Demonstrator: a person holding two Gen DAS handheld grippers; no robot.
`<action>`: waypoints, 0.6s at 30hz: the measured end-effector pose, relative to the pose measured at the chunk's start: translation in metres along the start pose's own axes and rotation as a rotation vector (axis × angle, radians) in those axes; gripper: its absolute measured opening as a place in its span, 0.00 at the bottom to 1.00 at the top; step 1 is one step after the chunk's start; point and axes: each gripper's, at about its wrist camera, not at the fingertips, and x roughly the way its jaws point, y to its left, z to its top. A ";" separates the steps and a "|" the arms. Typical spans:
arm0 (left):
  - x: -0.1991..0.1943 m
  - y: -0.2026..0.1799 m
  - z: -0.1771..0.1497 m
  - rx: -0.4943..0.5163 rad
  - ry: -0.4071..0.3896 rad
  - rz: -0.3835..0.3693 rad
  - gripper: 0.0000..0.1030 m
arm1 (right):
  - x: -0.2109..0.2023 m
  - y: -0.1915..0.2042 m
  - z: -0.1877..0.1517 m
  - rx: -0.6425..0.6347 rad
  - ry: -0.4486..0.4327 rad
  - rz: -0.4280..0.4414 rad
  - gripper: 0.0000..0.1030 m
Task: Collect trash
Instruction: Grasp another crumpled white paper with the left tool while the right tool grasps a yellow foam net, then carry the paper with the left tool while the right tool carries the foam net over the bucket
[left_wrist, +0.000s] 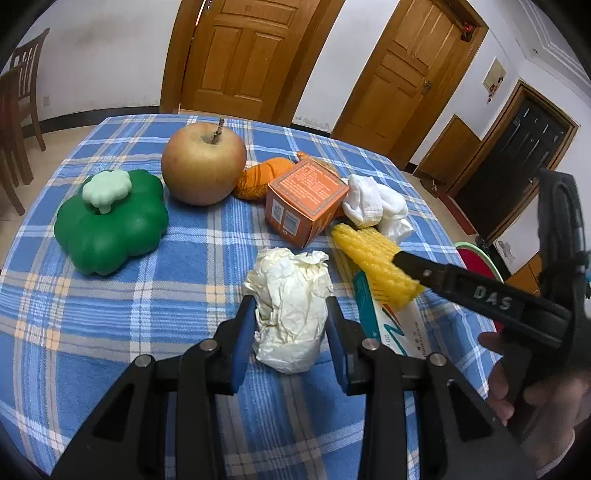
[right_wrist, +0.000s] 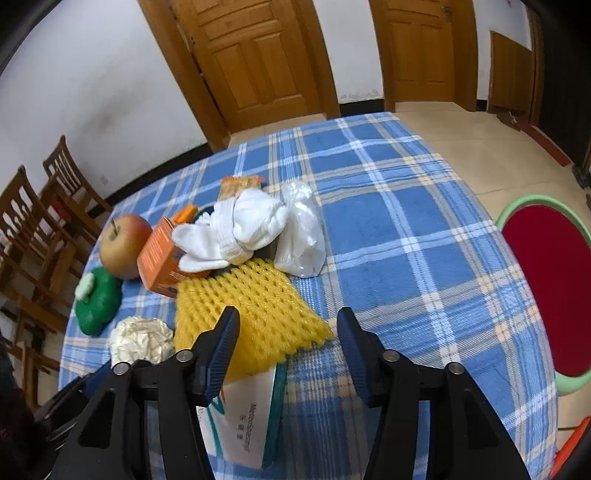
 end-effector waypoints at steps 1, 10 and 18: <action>0.000 0.000 0.000 -0.001 -0.001 0.000 0.36 | 0.002 0.001 -0.001 -0.001 -0.002 0.009 0.50; -0.002 -0.002 0.001 0.008 -0.007 0.016 0.36 | -0.004 0.005 -0.005 -0.009 -0.041 0.072 0.17; -0.024 -0.013 0.002 0.026 -0.049 0.050 0.36 | -0.040 0.004 -0.014 0.011 -0.114 0.150 0.09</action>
